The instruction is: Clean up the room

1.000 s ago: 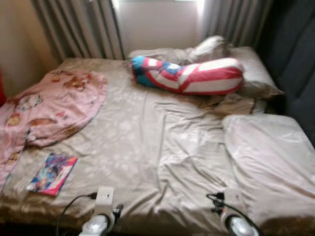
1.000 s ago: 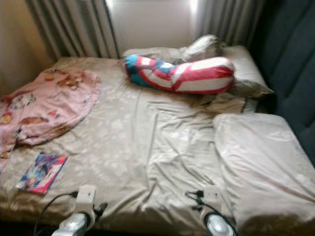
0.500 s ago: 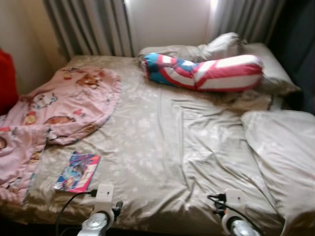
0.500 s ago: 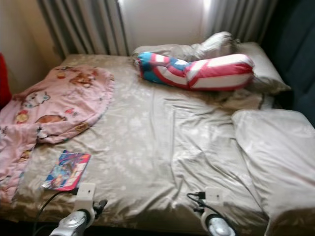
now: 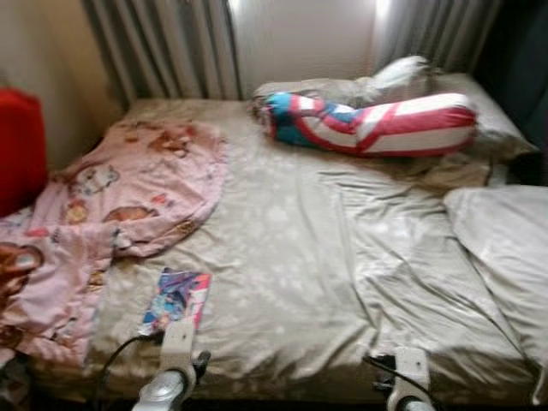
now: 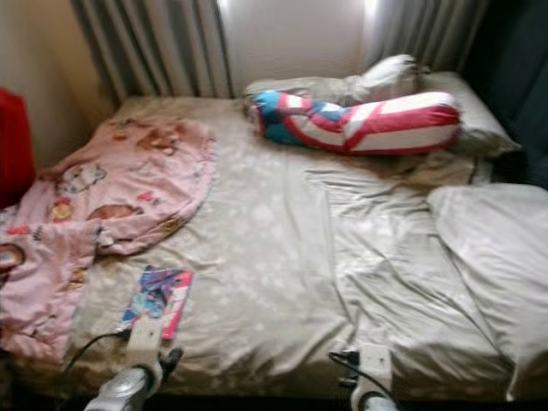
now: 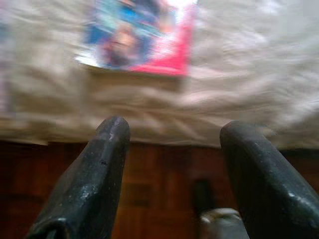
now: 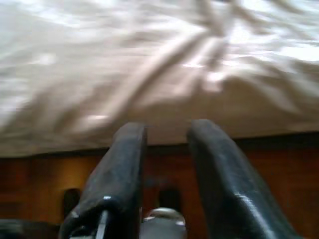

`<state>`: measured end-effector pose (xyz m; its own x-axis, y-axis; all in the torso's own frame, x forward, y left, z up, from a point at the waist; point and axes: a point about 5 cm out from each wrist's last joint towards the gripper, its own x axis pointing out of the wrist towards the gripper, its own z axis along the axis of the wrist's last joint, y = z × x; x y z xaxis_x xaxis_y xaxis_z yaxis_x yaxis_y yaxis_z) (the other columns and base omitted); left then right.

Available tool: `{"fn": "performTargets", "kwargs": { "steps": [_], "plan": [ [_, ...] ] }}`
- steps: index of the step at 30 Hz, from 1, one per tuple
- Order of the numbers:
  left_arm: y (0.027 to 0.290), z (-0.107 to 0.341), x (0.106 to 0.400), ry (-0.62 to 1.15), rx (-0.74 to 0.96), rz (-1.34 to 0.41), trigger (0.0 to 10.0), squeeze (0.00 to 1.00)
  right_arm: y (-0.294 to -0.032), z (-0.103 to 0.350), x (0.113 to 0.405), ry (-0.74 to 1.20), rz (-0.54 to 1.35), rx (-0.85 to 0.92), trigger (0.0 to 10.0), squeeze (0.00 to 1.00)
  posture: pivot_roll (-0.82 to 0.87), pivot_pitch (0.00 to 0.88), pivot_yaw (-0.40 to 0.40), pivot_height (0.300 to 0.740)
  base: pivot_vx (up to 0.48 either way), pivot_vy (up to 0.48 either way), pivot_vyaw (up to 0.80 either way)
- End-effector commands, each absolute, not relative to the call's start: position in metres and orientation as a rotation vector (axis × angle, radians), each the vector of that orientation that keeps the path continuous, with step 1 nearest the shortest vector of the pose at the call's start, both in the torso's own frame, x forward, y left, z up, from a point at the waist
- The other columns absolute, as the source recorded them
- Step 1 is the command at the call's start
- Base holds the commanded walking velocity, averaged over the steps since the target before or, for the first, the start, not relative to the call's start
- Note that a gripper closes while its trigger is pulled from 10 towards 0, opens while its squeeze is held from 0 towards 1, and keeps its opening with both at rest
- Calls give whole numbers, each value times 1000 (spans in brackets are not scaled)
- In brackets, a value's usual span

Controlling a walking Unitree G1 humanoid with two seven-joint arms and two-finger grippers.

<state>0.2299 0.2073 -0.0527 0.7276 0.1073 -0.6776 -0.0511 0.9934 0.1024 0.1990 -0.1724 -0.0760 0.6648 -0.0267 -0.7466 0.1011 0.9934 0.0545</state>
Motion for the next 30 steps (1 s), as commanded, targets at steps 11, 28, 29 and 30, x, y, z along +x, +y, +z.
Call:
{"fn": "performTargets", "kwargs": {
  "steps": [11,28,29,30],
  "plan": [
    [197,-55,229,765,65,70,10000,0,-185,-76,196,852,-105,71,10000,1000,-99,5,10,740,0,439,0],
    [198,-57,227,770,63,73,10000,0,-184,-76,197,842,-96,62,10000,0,-97,3,7,740,0,437,0],
    [198,-57,227,770,62,73,10000,0,-183,-76,198,842,-94,60,10000,0,-97,0,7,740,0,0,0],
    [198,-57,227,770,62,73,10000,0,-183,-76,198,842,-94,60,10000,0,-97,0,7,740,0,0,0]
  ]
}}
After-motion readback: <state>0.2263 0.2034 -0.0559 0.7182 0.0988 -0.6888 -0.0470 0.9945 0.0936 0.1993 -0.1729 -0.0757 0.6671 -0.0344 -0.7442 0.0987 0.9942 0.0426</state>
